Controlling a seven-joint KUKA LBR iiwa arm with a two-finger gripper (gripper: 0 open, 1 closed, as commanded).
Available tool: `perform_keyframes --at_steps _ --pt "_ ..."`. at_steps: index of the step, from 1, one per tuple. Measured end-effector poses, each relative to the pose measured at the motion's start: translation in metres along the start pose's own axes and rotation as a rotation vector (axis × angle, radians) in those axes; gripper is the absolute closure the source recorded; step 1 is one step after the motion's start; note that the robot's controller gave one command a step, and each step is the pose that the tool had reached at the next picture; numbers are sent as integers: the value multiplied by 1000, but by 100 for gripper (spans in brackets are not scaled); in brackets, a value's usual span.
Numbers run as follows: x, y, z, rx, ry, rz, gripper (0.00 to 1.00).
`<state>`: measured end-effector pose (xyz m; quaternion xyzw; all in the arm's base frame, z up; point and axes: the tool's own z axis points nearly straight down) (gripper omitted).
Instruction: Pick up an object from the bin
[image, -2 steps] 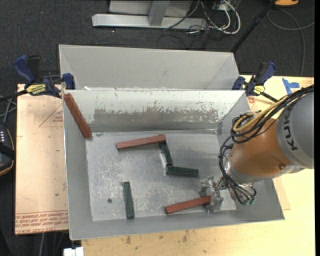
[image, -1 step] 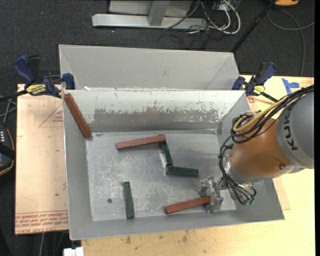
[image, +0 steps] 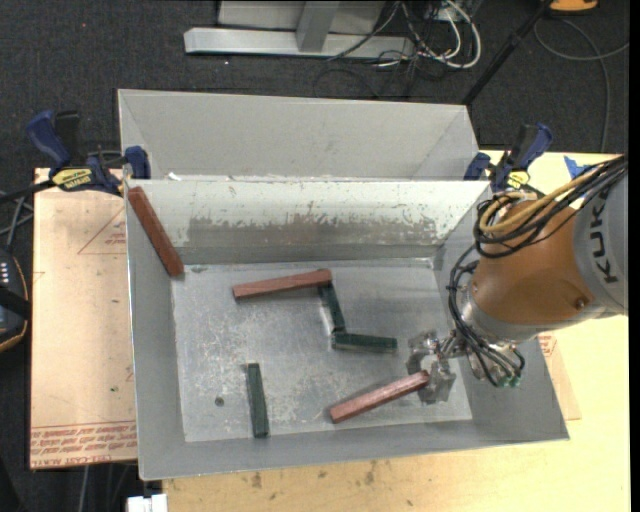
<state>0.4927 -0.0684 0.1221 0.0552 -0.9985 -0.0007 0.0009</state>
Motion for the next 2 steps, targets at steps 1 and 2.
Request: perform_keyframes --at_steps 1,2 --pt "0 17 -133 1 -5 -9 100" --pt "0 17 -133 2 -5 -9 0"
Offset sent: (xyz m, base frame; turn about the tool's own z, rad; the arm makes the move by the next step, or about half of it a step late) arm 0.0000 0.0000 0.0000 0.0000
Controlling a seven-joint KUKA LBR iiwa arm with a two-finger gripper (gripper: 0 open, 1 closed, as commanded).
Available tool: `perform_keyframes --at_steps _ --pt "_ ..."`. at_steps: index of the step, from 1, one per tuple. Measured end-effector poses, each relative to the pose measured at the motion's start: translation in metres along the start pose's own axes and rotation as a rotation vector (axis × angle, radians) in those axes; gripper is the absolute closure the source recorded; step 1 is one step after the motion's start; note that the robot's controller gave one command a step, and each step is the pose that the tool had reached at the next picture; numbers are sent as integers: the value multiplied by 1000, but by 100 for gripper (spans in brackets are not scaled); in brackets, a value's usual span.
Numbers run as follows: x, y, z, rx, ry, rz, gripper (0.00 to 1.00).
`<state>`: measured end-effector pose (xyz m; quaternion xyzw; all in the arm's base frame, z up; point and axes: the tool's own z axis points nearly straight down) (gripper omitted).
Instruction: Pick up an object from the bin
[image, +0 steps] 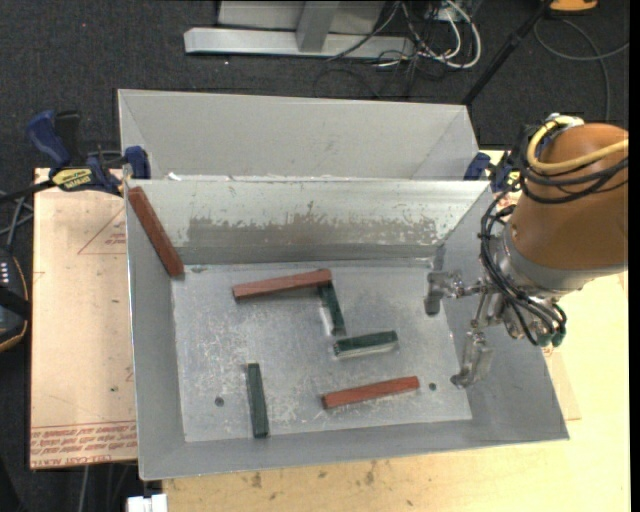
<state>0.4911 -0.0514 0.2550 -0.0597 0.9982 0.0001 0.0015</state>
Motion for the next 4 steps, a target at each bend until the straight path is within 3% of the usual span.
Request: perform_keyframes --at_steps 1,2,3,4 --pt "0 0 0 0 0 0 0" --pt "-4 -1 42 2 -7 -23 0" --pt "10 -22 186 -2 1 -232 100" --pt "5 -23 182 3 -17 -234 0"
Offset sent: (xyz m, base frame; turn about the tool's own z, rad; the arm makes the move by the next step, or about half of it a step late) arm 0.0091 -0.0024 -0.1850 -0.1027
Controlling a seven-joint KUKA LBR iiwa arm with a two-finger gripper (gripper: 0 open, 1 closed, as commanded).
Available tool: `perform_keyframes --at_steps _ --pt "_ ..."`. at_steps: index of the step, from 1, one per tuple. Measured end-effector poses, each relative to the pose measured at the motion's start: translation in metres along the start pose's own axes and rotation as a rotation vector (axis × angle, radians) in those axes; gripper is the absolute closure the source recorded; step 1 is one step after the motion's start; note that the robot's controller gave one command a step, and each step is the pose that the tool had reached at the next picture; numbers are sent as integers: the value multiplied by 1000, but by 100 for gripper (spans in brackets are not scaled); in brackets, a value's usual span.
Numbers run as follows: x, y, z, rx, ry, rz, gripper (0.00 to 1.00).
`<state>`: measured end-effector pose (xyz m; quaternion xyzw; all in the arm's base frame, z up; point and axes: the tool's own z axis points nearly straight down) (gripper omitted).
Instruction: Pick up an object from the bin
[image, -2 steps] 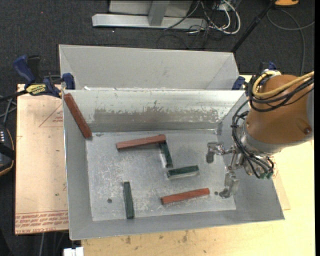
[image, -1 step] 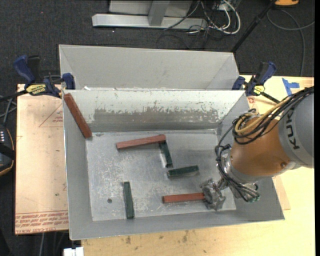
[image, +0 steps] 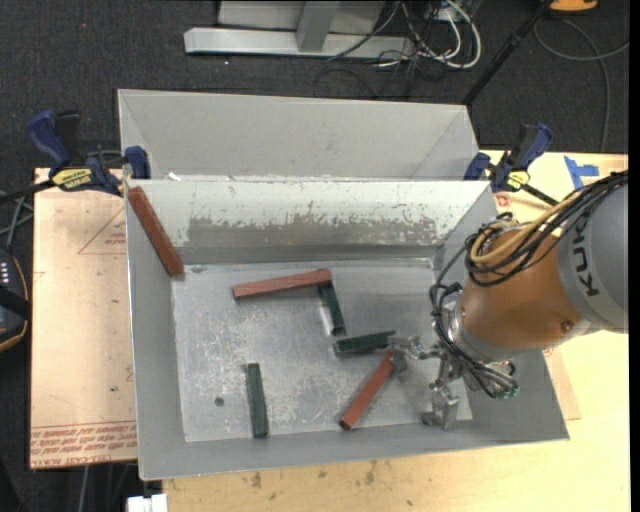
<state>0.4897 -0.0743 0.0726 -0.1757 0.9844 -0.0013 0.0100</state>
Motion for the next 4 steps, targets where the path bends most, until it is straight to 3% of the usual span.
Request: perform_keyframes --at_steps 1,2,3,4 --pt "0 0 0 0 0 0 0" --pt "-16 23 -23 -6 19 -65 0" --pt "-50 103 -6 -11 16 -295 100" --pt "-50 103 -6 -11 17 -296 100"
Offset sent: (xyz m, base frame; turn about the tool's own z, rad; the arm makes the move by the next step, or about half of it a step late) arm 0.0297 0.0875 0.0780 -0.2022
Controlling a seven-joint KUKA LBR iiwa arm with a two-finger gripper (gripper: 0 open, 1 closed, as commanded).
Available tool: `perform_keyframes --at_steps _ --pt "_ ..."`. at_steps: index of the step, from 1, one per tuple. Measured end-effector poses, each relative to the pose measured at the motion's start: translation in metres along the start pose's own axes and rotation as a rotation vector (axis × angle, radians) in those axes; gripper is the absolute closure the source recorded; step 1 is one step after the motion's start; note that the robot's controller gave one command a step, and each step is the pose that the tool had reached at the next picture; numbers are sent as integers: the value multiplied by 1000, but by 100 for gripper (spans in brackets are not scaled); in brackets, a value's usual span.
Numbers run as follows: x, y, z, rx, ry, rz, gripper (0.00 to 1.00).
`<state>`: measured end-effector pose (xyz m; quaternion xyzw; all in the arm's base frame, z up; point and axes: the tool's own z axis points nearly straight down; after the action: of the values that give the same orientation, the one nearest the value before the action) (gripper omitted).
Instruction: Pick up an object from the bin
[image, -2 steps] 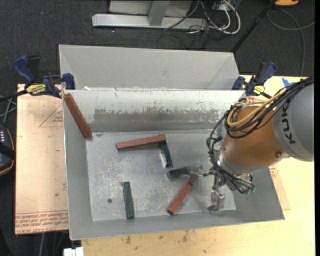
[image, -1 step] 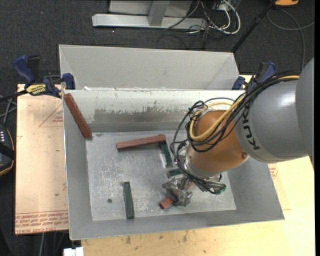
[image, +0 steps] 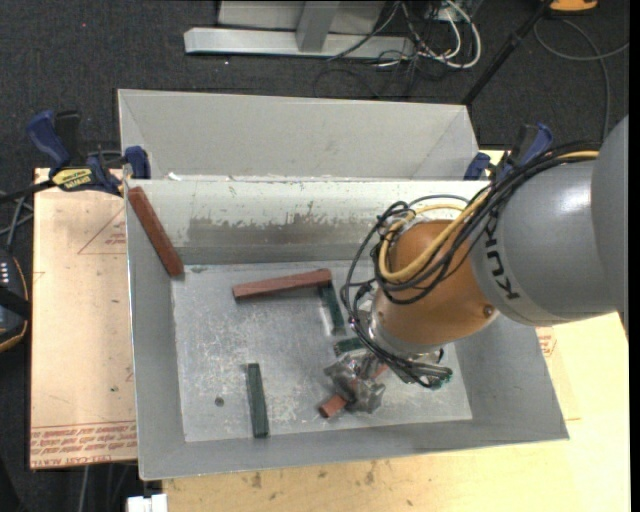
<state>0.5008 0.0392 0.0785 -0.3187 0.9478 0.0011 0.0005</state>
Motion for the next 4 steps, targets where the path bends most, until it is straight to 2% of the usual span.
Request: perform_keyframes --at_steps 1,2,3,4 --pt "-15 13 -64 -2 4 -17 100" --pt "-9 11 10 1 -3 5 0" --pt "-9 12 8 1 0 4 100" --pt "-9 12 8 1 0 4 100"
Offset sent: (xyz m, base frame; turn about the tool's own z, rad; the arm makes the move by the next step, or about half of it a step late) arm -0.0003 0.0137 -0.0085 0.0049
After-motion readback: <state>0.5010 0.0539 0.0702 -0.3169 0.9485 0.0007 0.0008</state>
